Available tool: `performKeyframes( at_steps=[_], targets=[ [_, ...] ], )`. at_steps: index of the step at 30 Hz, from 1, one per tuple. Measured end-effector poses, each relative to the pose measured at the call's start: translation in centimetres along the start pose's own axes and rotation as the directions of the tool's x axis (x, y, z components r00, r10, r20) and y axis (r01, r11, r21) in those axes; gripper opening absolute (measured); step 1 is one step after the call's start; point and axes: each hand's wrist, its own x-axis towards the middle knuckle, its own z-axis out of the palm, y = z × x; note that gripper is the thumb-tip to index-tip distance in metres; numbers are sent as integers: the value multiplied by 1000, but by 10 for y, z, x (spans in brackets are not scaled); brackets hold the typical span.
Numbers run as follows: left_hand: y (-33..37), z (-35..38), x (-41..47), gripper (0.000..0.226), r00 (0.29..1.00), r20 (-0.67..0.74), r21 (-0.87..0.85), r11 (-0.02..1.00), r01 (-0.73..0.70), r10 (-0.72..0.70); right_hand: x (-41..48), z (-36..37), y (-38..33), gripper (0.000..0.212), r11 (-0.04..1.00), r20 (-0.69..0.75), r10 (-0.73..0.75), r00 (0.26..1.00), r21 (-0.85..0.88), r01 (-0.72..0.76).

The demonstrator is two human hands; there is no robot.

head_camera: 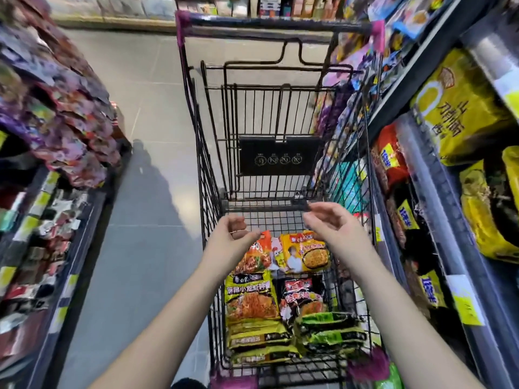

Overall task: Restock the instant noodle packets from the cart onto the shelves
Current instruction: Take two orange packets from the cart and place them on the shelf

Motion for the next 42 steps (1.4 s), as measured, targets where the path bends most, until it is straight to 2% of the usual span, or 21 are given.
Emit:
performKeyframes(
  at_steps=[9,15,18,24,27,31,34,37,39,42],
  targets=[
    [-67,44,54,62,965,-99,102,962,252,-242,57,4,78,34,992,9,124,992,7,-124],
    [-121,72,83,75,872,-197,124,870,476,-449,81,27,125,32,981,28,193,981,-3,-193],
    [-138,79,93,80,822,-259,139,823,551,-507,94,41,145,32,971,63,241,969,-13,-241],
    [-172,89,123,72,773,-277,80,788,610,-570,115,72,177,33,959,118,278,953,-92,-268],
    [-186,96,137,64,763,-288,132,766,630,-578,124,86,189,32,940,145,319,937,-172,-293],
    [-184,102,144,89,761,-335,231,734,639,-556,133,109,209,47,892,210,396,894,-321,-319],
    [-190,106,143,97,776,-323,272,733,624,-541,136,124,219,60,853,218,407,887,-437,-284],
    [-198,106,139,88,801,-294,287,752,594,-521,135,138,224,53,817,221,432,874,-506,-276],
    [-199,106,138,76,817,-290,287,770,570,-498,134,147,230,59,791,198,467,862,-528,-308],
    [-201,105,142,70,818,-300,269,780,566,-491,134,157,238,60,771,140,496,857,-526,-360]
  ],
)
